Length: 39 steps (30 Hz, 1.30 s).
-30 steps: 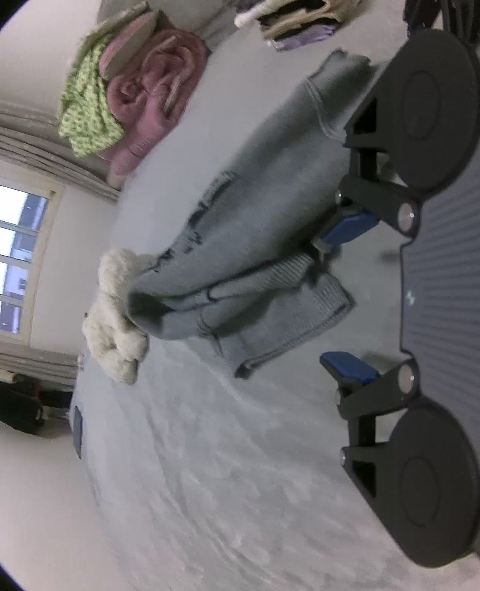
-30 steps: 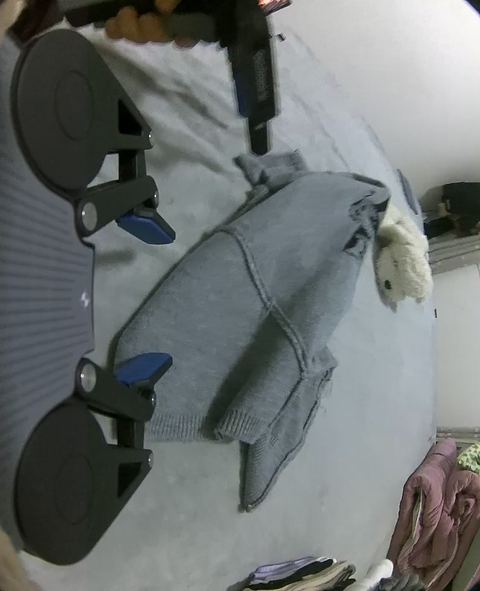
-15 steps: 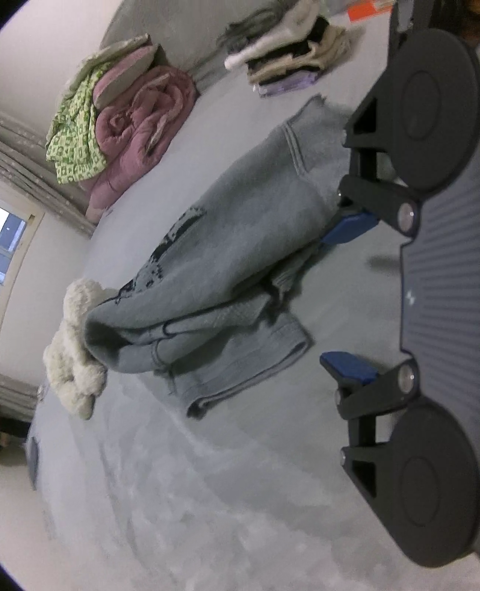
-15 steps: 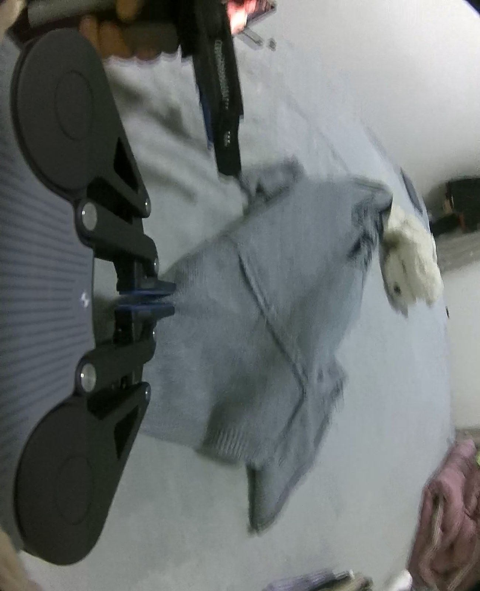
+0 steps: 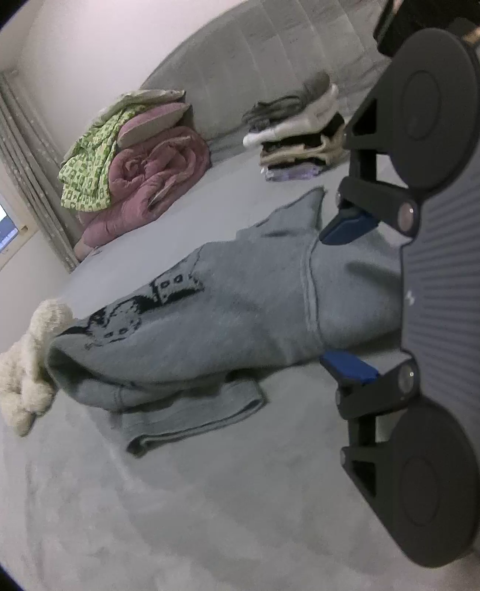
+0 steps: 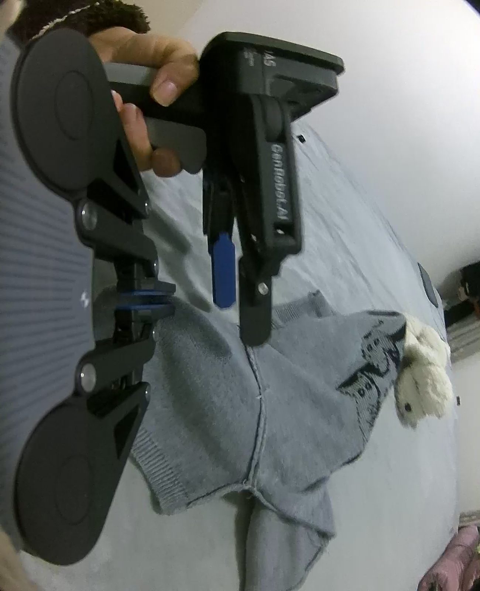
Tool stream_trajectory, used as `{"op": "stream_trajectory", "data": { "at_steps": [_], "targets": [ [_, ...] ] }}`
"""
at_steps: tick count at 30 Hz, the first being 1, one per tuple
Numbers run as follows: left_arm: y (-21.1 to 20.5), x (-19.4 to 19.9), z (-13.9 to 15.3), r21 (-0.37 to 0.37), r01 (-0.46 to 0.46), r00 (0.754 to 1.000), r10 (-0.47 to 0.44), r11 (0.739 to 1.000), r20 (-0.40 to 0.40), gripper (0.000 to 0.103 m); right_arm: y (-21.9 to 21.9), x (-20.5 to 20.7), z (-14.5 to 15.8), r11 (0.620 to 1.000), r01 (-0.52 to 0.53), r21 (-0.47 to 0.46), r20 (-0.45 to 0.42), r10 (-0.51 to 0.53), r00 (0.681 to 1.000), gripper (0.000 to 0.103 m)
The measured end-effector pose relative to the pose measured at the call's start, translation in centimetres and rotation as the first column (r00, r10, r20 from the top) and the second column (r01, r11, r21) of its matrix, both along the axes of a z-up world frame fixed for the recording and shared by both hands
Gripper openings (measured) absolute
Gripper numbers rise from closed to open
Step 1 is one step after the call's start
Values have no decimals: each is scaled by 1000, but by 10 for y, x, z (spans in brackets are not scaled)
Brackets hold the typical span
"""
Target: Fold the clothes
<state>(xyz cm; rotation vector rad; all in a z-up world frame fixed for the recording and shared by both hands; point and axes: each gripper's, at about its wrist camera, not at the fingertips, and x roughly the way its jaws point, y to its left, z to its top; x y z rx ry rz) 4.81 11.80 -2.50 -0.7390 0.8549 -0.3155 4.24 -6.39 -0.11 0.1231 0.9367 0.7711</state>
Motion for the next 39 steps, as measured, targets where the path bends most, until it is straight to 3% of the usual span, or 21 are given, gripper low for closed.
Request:
{"op": "stream_trajectory", "data": {
  "at_steps": [8, 10, 11, 16, 24, 33, 36, 39],
  "targets": [
    [-10, 8, -6, 47, -3, 999, 5, 999, -37, 59, -14, 17, -8, 999, 36, -29, 9, -35, 999, 20],
    [-9, 7, -7, 63, 0, 999, 2, 998, -43, 59, -22, 24, -6, 998, 67, -20, 13, -67, 998, 52],
    [-10, 7, -7, 73, 5, 999, -1, 997, -44, 59, -28, 26, -2, 996, 89, -21, 32, -89, 996, 53],
    [-20, 7, -9, 131, 25, 999, -19, 991, -46, 59, -63, 41, 10, 969, 246, -16, 112, -243, 964, 53],
    [-30, 2, -8, 241, 31, 999, -26, 970, -25, 46, -129, 78, -4, 847, 530, -47, 114, -523, 845, 54],
    [-40, 1, -6, 320, 53, 999, -54, 946, -5, 42, -147, 98, -19, 780, 612, -127, 178, -589, 788, 57],
    [-42, 2, -7, 335, 56, 998, -57, 941, -4, 34, -147, 105, -24, 767, 627, -137, 195, -599, 776, 57],
    [-41, 3, -8, 348, 53, 999, -52, 936, -11, 19, -144, 110, -29, 760, 634, -143, 215, -602, 769, 57]
  ]
}}
